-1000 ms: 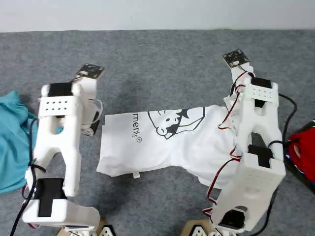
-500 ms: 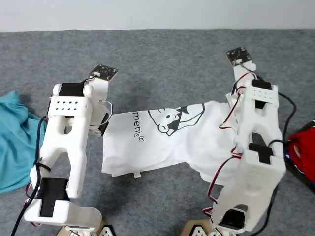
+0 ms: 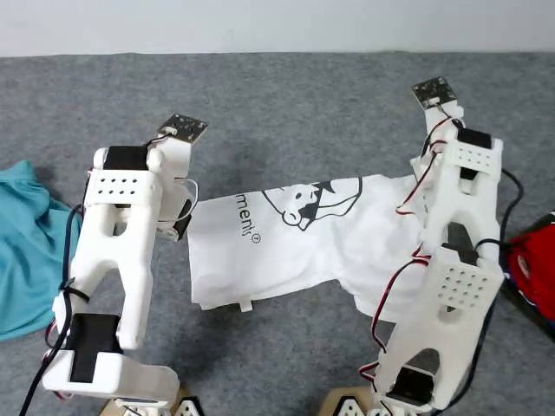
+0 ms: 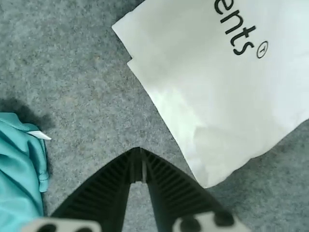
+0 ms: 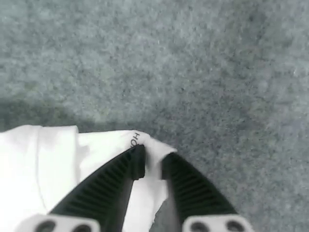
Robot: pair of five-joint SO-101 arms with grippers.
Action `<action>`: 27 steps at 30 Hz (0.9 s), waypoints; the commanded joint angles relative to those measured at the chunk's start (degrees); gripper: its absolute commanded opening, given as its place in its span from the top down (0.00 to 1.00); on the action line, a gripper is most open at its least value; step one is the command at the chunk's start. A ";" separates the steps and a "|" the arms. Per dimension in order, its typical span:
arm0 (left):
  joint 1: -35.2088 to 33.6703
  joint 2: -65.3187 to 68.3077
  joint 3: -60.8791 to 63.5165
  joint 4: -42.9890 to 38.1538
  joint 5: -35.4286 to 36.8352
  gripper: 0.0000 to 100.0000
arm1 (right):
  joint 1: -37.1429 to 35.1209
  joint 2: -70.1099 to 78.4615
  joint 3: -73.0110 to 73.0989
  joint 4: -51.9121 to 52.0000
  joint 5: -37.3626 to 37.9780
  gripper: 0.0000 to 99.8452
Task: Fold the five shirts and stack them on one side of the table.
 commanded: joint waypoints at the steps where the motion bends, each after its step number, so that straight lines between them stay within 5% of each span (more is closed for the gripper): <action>1: 0.18 -2.37 -0.31 0.70 0.53 1.00 | 1.01 -0.92 -5.27 4.18 -2.02 0.81; 16: 0.18 -2.81 -0.31 0.70 0.53 1.00 | -2.86 -0.92 -25.49 29.93 -2.37 0.77; 27: 0.18 -2.81 -0.40 0.70 0.53 1.00 | -0.48 3.56 -29.63 29.85 -2.29 0.77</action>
